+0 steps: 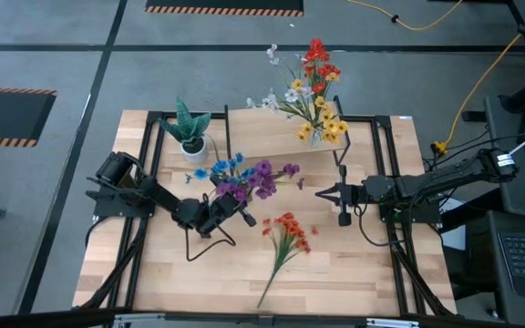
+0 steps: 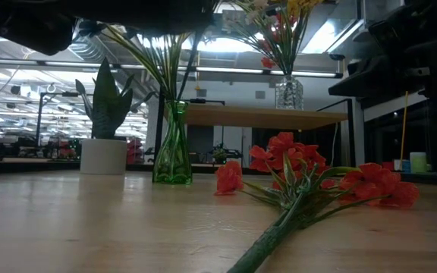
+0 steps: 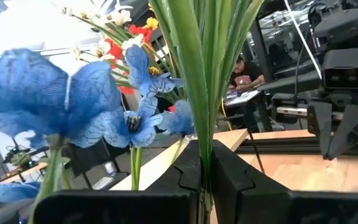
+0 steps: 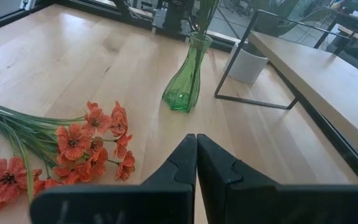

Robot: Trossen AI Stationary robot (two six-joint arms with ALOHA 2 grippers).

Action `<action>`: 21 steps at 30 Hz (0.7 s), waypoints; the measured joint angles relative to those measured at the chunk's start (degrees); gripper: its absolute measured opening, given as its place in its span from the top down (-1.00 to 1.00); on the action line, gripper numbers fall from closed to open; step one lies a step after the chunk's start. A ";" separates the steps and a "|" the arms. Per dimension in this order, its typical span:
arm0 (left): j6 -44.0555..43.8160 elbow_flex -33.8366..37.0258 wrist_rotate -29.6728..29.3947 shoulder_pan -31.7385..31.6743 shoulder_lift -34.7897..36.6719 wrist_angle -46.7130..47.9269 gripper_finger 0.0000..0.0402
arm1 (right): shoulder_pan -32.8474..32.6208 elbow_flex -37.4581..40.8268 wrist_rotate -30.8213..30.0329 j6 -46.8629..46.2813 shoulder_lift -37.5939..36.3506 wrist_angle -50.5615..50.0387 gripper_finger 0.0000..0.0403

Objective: Pick and place flowers into a vace then onto a shelf
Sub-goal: Put the purple flowers into the green transparent vase

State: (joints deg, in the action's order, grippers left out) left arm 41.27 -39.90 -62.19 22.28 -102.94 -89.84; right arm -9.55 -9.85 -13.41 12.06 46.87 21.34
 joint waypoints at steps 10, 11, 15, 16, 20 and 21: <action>-2.88 0.02 -1.80 -0.02 0.00 1.70 0.95 | 0.01 0.00 0.00 0.01 0.00 0.00 0.92; -3.04 0.02 -1.81 -0.02 0.00 1.74 0.95 | -0.01 0.00 0.00 -0.01 0.00 0.00 0.92; -3.51 0.02 -2.72 0.00 0.00 2.64 0.95 | 0.01 0.00 0.00 -0.01 0.00 0.00 0.92; -4.16 0.02 -2.86 0.00 0.00 3.27 0.95 | 0.00 0.00 0.00 -0.01 0.00 0.00 0.92; -7.03 0.02 -2.86 -0.01 0.00 6.42 0.95 | 0.00 0.00 0.00 -0.01 0.00 0.00 0.92; -7.66 0.02 -3.09 0.00 0.00 7.38 0.95 | 0.01 0.00 0.00 -0.01 0.00 0.00 0.92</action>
State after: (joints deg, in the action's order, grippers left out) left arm 33.61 -39.88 -65.28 22.28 -102.94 -82.46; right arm -9.54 -9.85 -13.41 12.05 46.87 21.34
